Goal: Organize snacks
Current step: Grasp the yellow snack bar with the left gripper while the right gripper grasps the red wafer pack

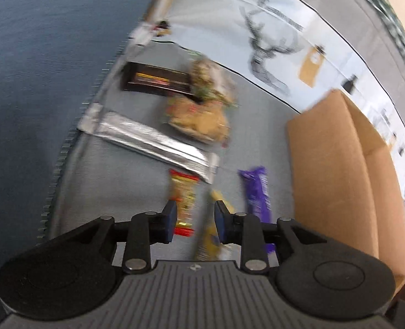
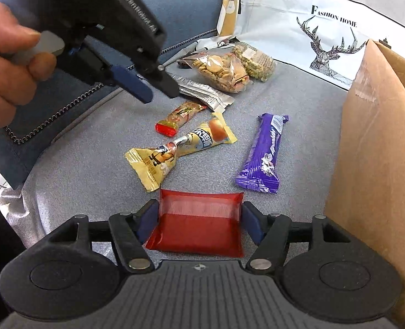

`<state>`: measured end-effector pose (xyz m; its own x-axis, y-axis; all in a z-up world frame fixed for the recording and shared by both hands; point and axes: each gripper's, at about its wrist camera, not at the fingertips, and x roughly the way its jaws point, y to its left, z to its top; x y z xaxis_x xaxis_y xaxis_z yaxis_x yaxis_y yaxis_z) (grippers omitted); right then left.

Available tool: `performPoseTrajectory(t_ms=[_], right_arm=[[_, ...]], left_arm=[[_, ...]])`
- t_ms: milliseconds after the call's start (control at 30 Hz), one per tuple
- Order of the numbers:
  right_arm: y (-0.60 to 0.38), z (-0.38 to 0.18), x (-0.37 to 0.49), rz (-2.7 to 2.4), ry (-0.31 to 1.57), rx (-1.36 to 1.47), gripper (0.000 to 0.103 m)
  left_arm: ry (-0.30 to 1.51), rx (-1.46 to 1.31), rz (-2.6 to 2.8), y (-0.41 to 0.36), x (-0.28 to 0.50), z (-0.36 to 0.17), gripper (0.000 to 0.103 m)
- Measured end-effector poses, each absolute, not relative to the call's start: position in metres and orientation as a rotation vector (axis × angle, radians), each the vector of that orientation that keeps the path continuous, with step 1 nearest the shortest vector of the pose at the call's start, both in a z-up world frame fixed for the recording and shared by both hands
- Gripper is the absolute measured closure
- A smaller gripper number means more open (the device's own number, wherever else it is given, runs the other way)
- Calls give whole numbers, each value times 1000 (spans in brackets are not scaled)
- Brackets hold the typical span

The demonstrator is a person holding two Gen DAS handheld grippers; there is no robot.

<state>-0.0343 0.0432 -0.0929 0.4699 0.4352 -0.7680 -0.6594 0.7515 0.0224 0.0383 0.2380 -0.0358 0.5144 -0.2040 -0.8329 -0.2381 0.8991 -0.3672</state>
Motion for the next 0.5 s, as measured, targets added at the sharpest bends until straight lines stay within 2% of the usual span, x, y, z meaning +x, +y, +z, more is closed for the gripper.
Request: performPoseTrajectory(t_ms=[200, 233, 267, 300, 500], right_arm=[[44, -94, -32, 680, 850, -298, 33], [44, -95, -32, 679, 851, -298, 32], [44, -95, -32, 679, 851, -298, 32], [44, -95, -32, 680, 851, -298, 32], [44, -97, -31, 676, 852, -300, 31]], left_arm=[[1154, -375, -38, 214, 44, -51, 73], [1166, -370, -34, 213, 45, -54, 76], [1176, -364, -38, 212, 46, -56, 85], [1185, -350, -42, 210, 47, -58, 86], [1220, -244, -48, 197, 51, -69, 86]])
